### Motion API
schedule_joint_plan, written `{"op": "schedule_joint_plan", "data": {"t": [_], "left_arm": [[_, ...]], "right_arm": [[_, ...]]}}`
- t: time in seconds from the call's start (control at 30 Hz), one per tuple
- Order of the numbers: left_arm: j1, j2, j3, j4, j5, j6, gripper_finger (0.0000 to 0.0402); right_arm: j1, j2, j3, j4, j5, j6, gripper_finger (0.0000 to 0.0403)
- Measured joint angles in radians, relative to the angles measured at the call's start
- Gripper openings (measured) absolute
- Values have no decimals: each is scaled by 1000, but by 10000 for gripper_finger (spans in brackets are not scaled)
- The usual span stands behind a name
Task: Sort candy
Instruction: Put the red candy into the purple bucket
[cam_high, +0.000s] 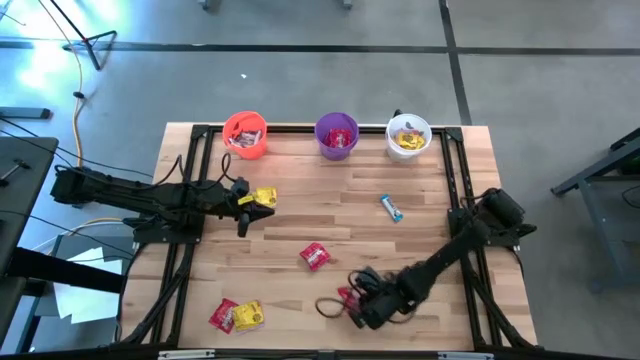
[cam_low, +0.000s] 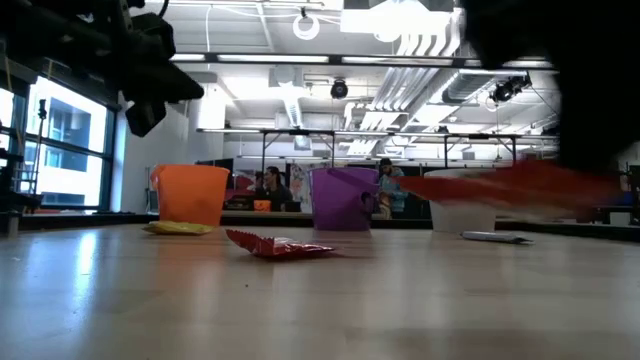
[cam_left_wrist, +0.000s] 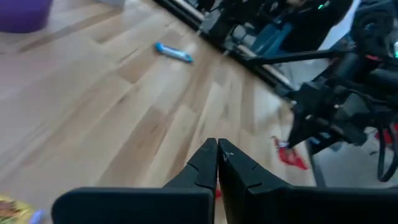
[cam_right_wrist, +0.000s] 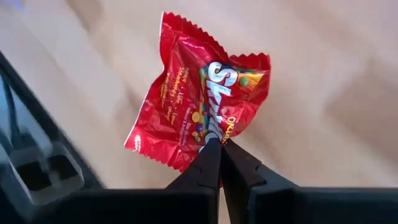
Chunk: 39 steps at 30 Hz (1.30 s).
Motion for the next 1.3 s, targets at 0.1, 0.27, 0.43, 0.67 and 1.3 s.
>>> {"op": "schedule_joint_plan", "data": {"t": [0.1, 0.27, 0.43, 0.67, 1.3], "left_arm": [[-13, 19, 0, 59, 1, -24, 4], [-31, 90, 0, 148, 2, -87, 33], [-60, 168, 0, 268, 2, -141, 79], [-84, 247, 0, 374, -1, -210, 129], [-80, 265, 0, 441, -86, -206, 141]], "right_arm": [[-71, 0, 46, -19, 50, -107, 2], [-197, -1, 117, -36, 126, -305, 1], [-326, -2, 171, -18, 164, -514, 0], [-425, -3, 242, 63, 166, -714, 0], [-457, -5, 278, 108, 167, -825, 0]]}}
